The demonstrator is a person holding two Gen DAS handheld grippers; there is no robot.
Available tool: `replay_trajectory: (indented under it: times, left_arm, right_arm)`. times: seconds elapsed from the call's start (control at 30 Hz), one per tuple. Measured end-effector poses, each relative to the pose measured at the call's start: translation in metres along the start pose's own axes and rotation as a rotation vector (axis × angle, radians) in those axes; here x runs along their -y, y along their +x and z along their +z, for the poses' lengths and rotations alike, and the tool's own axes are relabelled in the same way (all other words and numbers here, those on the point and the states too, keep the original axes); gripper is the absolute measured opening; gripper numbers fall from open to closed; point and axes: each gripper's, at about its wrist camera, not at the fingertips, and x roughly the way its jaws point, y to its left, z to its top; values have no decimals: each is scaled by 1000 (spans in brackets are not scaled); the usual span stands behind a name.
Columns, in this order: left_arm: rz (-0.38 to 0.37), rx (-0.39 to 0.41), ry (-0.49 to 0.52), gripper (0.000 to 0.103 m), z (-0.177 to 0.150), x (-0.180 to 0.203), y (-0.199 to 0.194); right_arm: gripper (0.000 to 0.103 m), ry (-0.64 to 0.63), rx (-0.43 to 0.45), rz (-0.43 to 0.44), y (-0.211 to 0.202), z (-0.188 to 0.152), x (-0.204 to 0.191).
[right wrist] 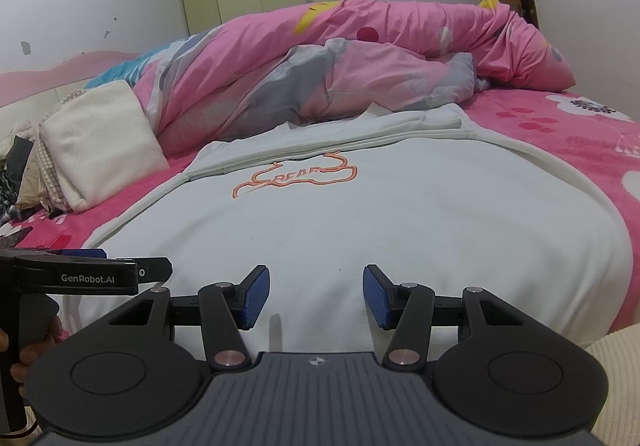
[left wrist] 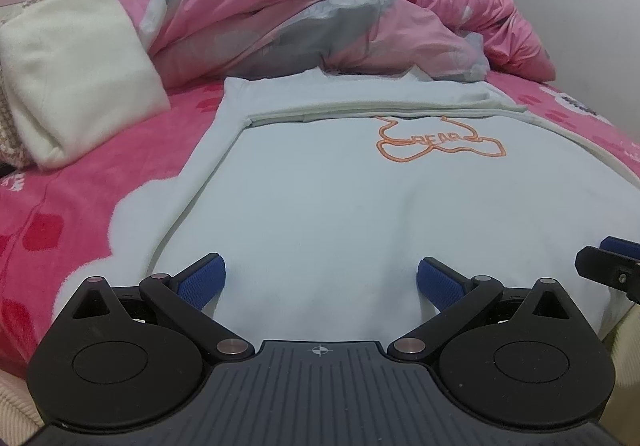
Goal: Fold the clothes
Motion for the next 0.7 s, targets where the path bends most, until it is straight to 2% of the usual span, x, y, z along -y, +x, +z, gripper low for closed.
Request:
replay_trajectory:
  times: [0.23, 0.4, 0.7]
  left_arm:
    - [19, -57, -13, 103, 8, 2, 2]
    - [38, -101, -25, 103, 13, 6, 5]
    - [68, -134, -34, 103, 15, 11, 5]
  right_arm:
    - [54, -6, 9, 10, 6, 5, -2]
    - [54, 9, -44, 31, 11, -3, 0]
    - [54, 16, -100, 67, 2, -16, -3]
